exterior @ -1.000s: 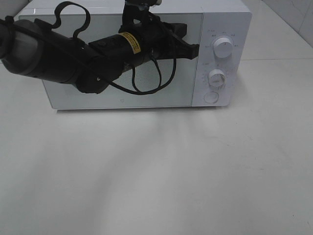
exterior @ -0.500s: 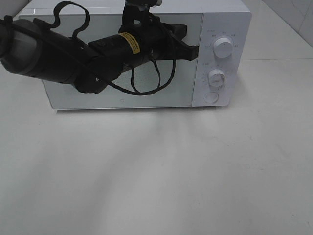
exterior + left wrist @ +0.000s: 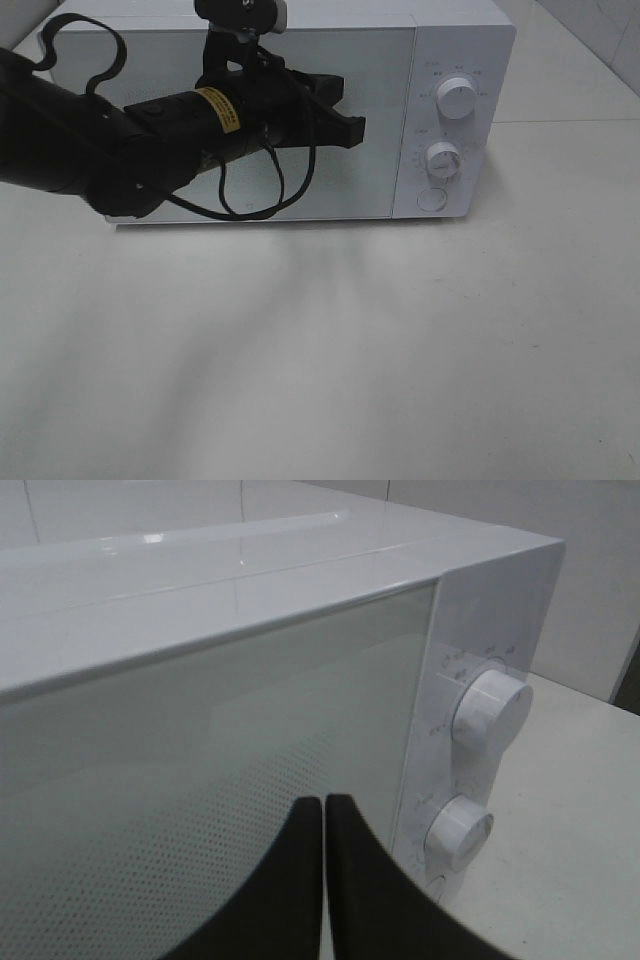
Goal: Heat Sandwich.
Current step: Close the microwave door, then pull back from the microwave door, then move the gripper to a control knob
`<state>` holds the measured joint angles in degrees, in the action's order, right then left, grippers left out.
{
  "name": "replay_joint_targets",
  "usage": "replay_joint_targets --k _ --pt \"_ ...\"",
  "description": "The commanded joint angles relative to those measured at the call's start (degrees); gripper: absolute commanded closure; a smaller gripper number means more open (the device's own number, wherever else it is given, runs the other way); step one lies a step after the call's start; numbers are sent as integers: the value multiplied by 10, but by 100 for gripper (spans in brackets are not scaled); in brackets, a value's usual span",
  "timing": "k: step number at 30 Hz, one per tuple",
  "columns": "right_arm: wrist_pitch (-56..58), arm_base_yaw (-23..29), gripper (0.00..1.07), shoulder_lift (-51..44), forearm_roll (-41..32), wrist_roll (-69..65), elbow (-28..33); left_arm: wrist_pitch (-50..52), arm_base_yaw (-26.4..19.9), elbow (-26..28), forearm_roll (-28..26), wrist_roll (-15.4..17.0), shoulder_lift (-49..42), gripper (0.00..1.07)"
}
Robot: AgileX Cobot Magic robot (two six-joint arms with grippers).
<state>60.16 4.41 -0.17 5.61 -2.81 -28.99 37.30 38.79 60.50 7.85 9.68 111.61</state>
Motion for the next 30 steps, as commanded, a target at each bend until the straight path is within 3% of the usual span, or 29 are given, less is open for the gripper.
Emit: replay_joint_targets --k 1,5,11,14,15,16,18,20,26,30 --pt "-6 -5 31 -15 1 -2 1 10 3 -46 5 1 -44 106" --pt "-6 -5 31 -15 1 -2 1 1 3 -78 6 1 -70 106" --pt "-6 -5 31 -15 1 -2 1 -99 3 -129 8 5 -146 103" --pt "-6 -5 31 -15 1 -2 1 -156 3 -142 8 21 -171 82" --pt "-6 -5 31 -15 1 -2 1 -156 3 -142 8 21 -171 82" --pt "-6 -5 31 -15 1 -2 1 -184 3 -149 8 44 -190 53" --pt "-6 -5 31 -15 1 -2 1 -223 3 -152 8 67 -207 20" --pt "-6 -5 31 -15 1 -2 1 -292 3 -152 7 84 -224 2" --pt "-6 -5 31 -15 1 -2 1 -423 3 -152 7 85 -255 3" --pt "-6 -5 31 -15 1 -2 1 -571 3 -151 7 85 -300 3"
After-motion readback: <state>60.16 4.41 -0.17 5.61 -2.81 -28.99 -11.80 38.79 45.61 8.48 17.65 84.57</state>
